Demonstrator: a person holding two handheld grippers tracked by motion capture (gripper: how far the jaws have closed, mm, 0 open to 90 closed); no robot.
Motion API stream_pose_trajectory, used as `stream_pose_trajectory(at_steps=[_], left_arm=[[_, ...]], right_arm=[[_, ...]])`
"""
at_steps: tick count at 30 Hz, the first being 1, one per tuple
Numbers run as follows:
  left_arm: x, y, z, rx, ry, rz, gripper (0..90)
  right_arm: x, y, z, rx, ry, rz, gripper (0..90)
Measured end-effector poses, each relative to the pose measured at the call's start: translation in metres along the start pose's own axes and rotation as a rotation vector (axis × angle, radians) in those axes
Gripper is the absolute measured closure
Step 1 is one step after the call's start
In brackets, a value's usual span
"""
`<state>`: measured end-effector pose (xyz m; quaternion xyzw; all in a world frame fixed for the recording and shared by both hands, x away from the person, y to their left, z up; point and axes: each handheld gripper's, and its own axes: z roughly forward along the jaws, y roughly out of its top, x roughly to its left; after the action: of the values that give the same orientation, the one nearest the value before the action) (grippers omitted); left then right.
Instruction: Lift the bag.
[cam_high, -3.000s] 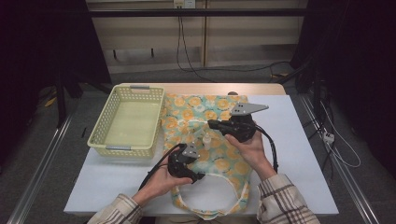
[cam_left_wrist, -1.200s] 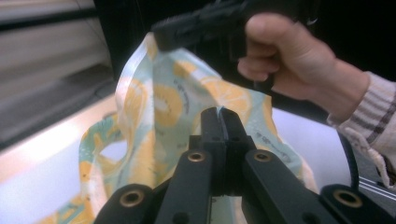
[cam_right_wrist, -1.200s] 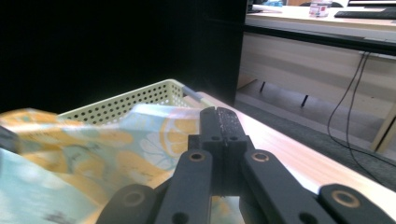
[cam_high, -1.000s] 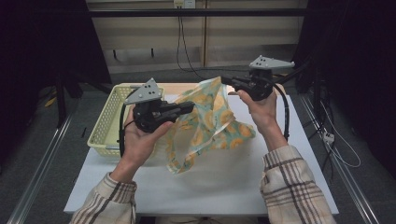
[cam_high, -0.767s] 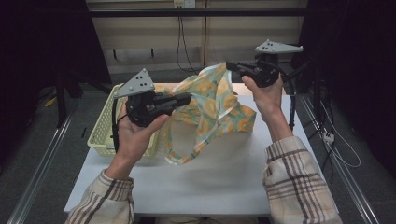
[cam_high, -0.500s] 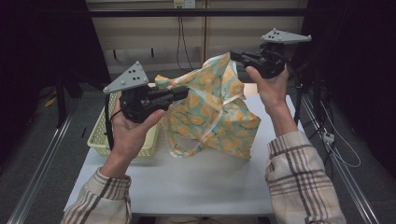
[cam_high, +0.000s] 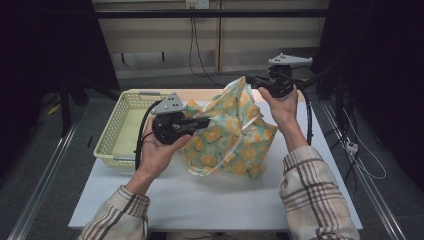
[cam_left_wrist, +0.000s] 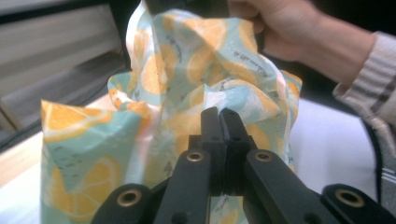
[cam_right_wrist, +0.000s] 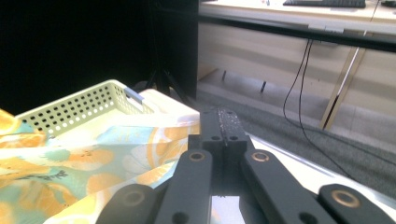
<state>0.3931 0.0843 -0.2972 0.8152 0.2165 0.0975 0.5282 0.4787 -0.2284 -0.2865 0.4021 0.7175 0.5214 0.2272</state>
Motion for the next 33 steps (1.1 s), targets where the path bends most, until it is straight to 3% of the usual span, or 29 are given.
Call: stream_pose_trajectory(at_steps=[7,11,18,23,33], left_arm=[[0.01,-0.017,0.015,0.051,0.005,-0.036,86.1],[0.012,-0.018,0.019,0.049,0.001,-0.04,82.5],[0.012,-0.02,0.024,0.044,0.024,-0.032,66.4],[0.009,-0.021,0.024,0.034,0.038,-0.022,51.8],[0.007,-0.021,0.017,0.003,0.063,-0.01,25.0]], right_arm=[[-0.005,-0.013,0.012,0.025,0.006,0.022,90.0],[-0.006,-0.016,0.014,0.027,0.009,0.026,90.0],[-0.007,-0.022,0.012,0.037,0.009,0.027,90.0],[-0.006,-0.025,0.01,0.045,0.01,0.027,80.9],[0.001,-0.02,0.002,0.033,0.001,0.015,53.3]])
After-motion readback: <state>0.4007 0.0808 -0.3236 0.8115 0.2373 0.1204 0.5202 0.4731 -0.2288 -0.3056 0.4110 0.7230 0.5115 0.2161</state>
